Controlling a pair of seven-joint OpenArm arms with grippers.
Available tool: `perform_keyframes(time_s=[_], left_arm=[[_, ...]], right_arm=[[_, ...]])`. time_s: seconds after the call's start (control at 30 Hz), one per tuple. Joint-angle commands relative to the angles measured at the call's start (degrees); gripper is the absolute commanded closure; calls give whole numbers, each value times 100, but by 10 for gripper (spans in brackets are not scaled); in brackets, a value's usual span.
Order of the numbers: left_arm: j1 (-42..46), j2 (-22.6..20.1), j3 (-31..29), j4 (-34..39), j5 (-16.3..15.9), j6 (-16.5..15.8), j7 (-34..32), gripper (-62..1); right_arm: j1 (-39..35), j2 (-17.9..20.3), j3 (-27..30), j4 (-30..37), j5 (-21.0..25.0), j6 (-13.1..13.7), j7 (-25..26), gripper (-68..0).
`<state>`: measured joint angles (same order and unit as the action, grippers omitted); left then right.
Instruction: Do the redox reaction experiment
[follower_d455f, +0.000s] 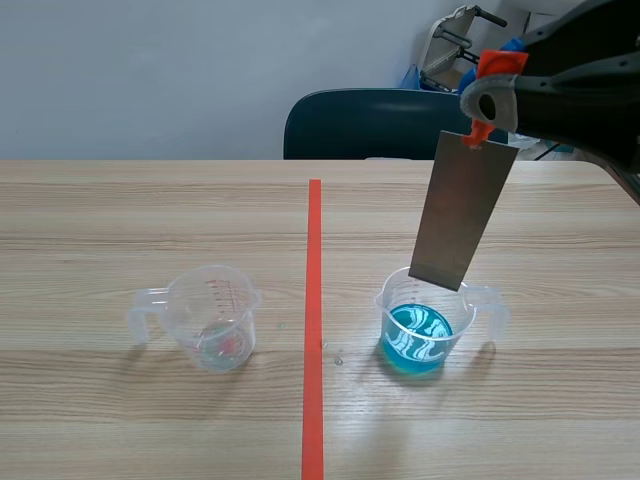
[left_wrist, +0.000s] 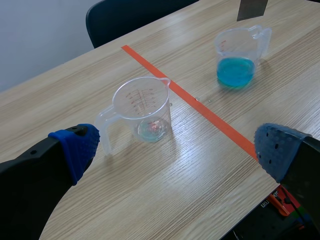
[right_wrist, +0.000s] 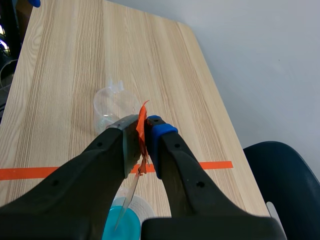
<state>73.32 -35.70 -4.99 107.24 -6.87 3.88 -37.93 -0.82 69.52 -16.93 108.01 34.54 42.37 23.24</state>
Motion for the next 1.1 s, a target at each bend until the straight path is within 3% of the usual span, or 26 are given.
perform_keyframes(time_s=[0.0,1.07], left_arm=[[-17,44,42,46,4,-13,-74,-623],[-17,44,42,46,0,-9,-74,-623]], right_arm=[[94,31,90,26,109,35,66,-6],[96,31,90,26,177,35,20,-6]])
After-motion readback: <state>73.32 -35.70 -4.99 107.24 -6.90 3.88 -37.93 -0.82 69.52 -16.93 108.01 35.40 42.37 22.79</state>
